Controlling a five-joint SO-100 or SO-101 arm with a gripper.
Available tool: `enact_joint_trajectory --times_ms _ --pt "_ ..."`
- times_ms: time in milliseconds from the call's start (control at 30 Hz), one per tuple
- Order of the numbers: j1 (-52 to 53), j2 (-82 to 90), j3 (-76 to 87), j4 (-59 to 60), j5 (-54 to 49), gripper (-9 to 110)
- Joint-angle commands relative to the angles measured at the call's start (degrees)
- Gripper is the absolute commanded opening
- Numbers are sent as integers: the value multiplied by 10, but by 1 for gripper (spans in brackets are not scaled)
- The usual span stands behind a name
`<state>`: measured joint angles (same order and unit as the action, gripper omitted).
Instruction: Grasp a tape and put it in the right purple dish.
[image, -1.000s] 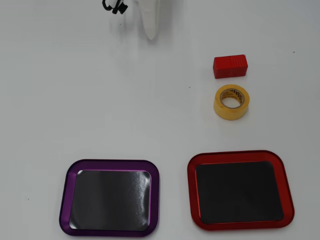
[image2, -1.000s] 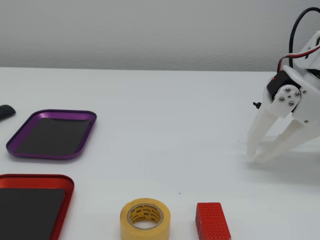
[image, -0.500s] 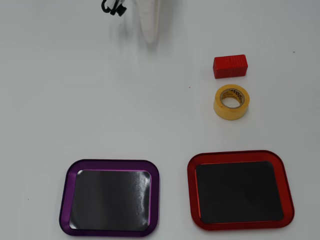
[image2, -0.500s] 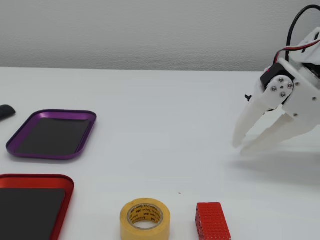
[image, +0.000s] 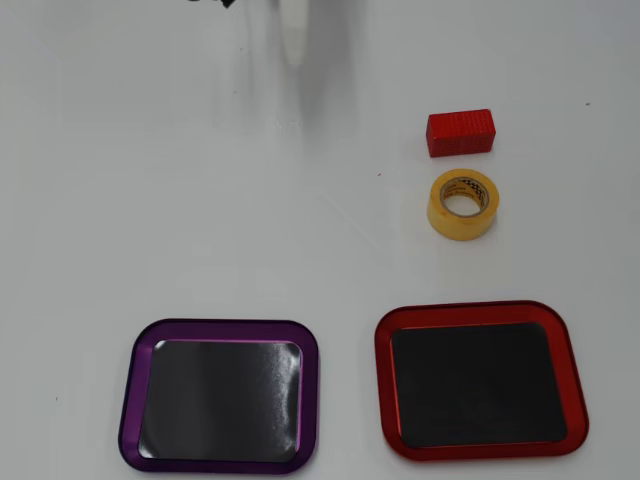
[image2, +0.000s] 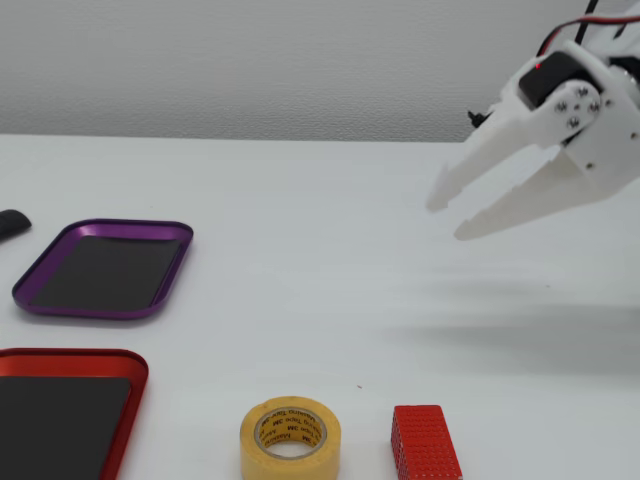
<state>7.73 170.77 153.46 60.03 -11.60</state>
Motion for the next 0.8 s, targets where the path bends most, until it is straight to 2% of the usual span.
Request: enact_joint_trajectory --times_ms 0,267,467,767 --pt "-11 -225 -180 6 23 8" --pt "-133 -613 -501 115 24 9" --pt "-198 -741 -639 159 24 19" --pt "-245 -836 -693 132 14 20"
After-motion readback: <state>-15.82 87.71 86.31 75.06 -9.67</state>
